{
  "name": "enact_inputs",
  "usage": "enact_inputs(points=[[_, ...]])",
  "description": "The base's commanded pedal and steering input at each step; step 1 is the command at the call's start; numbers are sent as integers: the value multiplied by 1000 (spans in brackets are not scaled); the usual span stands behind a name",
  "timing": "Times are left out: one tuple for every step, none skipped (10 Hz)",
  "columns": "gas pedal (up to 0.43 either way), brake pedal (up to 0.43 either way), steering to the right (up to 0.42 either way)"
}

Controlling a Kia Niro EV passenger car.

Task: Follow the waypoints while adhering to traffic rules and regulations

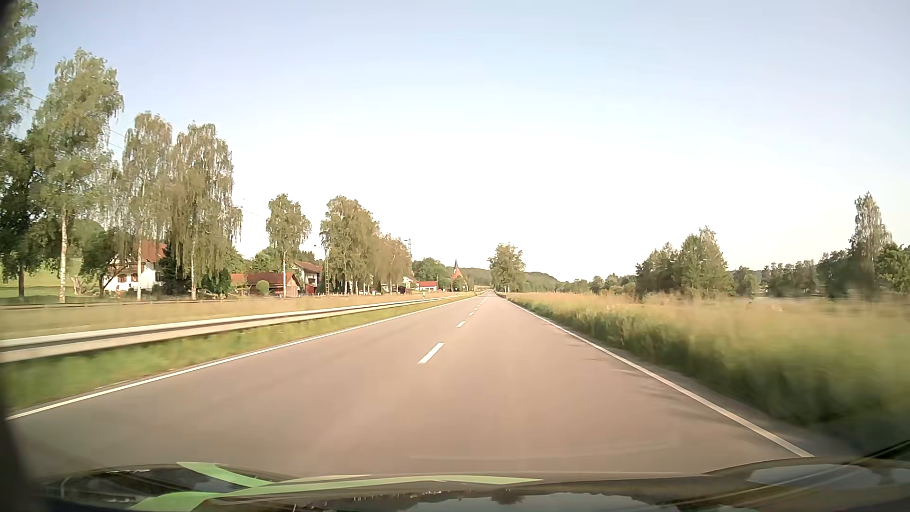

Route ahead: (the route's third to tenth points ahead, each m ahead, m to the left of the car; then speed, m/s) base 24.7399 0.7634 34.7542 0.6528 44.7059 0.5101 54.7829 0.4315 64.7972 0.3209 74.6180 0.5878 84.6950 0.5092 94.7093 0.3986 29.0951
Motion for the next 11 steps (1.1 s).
enact_inputs(points=[[177, 0, 0], [189, 0, 0], [177, 0, 0], [138, 0, 0], [110, 0, 0], [110, 0, 0], [110, 0, 0], [110, 0, 0], [118, 0, 0], [118, 0, 0], [138, 0, 0]])
